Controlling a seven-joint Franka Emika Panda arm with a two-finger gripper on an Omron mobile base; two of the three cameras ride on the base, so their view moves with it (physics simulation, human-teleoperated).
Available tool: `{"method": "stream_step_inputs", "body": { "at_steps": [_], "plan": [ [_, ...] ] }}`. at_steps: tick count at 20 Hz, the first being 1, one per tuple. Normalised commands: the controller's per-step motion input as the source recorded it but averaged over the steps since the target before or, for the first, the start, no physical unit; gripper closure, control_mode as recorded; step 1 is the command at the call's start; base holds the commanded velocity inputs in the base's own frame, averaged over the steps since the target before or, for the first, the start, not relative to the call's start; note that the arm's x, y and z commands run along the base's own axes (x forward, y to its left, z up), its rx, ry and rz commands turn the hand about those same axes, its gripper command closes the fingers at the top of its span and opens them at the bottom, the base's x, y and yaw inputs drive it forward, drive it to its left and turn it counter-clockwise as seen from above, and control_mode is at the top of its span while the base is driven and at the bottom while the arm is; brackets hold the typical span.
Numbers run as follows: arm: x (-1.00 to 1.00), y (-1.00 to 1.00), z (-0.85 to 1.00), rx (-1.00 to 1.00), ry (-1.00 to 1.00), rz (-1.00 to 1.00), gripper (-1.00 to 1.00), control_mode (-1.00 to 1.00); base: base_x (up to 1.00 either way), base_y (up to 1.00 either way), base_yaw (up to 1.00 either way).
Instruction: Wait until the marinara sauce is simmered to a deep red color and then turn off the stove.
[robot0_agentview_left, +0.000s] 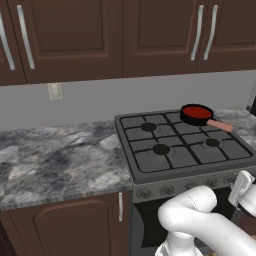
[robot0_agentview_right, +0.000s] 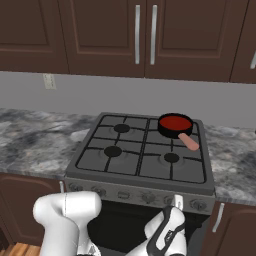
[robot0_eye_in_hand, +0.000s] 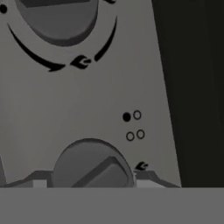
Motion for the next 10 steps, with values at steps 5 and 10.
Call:
{"method": "stream_step_inputs", "body": {
  "at_steps": [5, 10],
  "plan": [
    [0.00, -0.08, 0.00, 0.27, 0.17, -0.15, 1.00, -1.00, 0.00, 0.00, 0.00],
    [0.00, -0.09, 0.00, 0.28, 0.18, -0.15, 1.00, -1.00, 0.00, 0.00, 0.00]
  ]
}}
